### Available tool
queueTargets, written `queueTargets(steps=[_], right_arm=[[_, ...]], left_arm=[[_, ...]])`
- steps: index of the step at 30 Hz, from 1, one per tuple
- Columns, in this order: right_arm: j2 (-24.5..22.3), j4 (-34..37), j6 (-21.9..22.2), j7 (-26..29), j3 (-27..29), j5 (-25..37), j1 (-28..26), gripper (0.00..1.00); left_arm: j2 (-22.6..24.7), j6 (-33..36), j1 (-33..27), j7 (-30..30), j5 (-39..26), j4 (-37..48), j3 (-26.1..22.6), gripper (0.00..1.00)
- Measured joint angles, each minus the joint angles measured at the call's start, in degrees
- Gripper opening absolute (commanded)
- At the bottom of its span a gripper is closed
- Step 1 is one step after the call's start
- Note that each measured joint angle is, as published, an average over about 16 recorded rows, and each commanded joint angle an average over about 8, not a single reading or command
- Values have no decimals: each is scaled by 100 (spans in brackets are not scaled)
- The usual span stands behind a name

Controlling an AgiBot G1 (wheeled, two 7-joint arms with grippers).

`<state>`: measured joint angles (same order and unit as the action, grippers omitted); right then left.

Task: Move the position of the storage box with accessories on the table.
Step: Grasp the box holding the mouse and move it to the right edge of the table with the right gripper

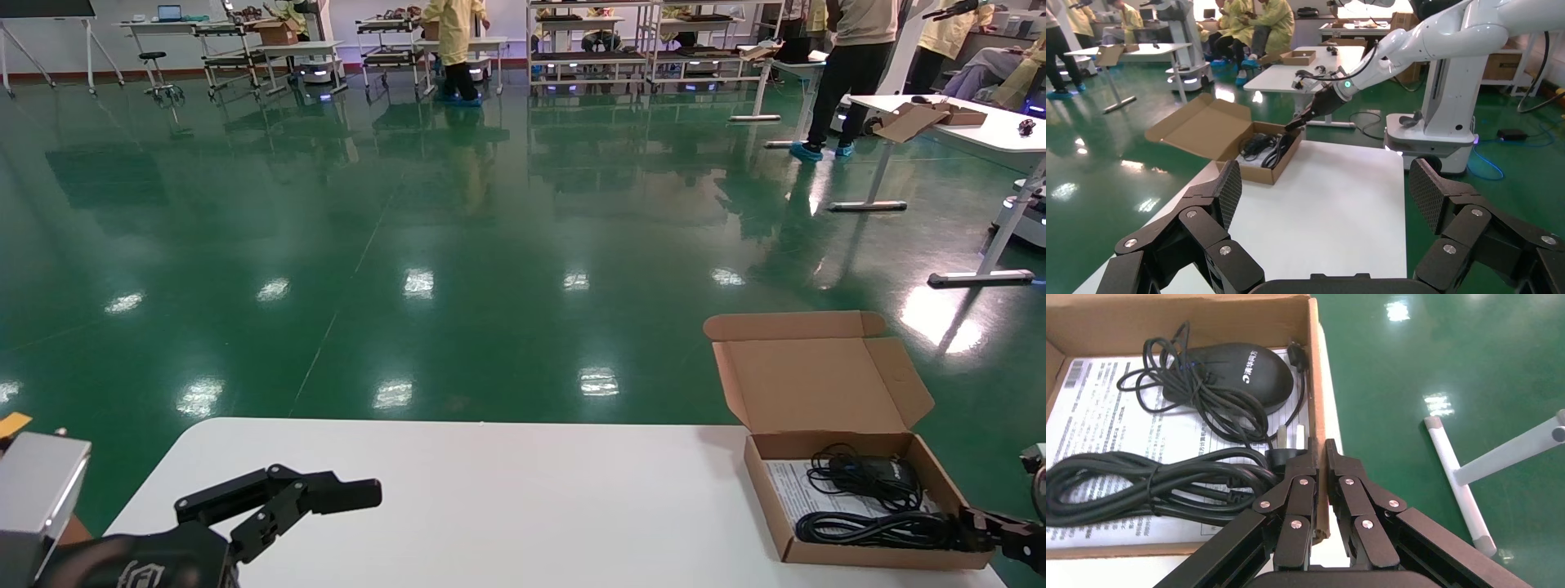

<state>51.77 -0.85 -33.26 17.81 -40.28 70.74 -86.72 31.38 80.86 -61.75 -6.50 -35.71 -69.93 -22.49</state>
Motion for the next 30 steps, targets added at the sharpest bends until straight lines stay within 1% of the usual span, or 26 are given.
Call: queueTargets(steps=[13,30], right_arm=[[62,-84,79,-322,168,-239,158,0],[27,-83,131,-820,323,-452,209,0]], left_arm=[[0,0,0,0,0,0,0,100],[0,0,0,0,0,0,0,100]])
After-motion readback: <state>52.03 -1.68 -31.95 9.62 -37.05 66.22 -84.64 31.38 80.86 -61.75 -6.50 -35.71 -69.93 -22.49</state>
